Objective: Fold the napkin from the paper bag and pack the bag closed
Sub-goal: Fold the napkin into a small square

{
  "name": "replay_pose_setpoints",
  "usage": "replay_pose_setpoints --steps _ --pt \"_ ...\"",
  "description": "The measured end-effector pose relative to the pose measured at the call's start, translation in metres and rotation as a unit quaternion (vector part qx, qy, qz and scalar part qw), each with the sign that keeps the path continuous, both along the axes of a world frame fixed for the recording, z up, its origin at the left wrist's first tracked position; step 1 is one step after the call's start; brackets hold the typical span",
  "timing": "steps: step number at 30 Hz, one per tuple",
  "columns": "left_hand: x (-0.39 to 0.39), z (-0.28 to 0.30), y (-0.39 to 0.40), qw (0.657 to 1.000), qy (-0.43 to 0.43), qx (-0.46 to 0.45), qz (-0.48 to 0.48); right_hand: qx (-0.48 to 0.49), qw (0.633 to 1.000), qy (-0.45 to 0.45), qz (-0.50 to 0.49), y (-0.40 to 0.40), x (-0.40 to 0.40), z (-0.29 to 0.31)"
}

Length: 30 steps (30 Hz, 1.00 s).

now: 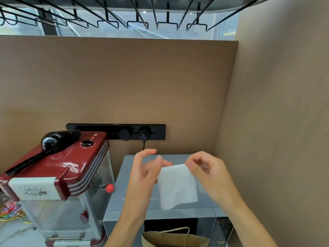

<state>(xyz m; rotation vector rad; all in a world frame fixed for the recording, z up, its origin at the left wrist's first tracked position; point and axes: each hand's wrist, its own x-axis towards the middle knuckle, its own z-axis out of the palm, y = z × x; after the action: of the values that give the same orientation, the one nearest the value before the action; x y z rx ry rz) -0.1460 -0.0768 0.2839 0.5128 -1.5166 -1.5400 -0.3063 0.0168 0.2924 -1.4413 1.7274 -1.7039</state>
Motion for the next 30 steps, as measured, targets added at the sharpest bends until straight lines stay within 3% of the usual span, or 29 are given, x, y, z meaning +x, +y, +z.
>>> replay_pose_setpoints --steps 8,15,20,25,30 --pt "-0.005 0.001 0.006 0.997 -0.072 -0.015 0.009 0.004 1.0 0.014 0.008 0.002 0.004 0.002" --pt "-0.009 0.005 0.01 0.998 -0.059 -0.013 -0.008 0.03 0.994 -0.096 0.05 0.003 0.013 0.009" --pt "-0.012 0.006 0.008 0.997 -0.049 -0.024 0.046 0.009 0.991 -0.134 -0.005 -0.006 0.028 0.005" --pt "-0.004 0.007 0.0 0.994 -0.06 -0.018 0.091 0.006 0.991 -0.131 -0.005 -0.006 0.026 0.01" --pt "-0.001 0.006 -0.002 0.987 -0.083 -0.029 0.133 0.033 0.997 -0.07 -0.005 -0.004 0.018 0.011"
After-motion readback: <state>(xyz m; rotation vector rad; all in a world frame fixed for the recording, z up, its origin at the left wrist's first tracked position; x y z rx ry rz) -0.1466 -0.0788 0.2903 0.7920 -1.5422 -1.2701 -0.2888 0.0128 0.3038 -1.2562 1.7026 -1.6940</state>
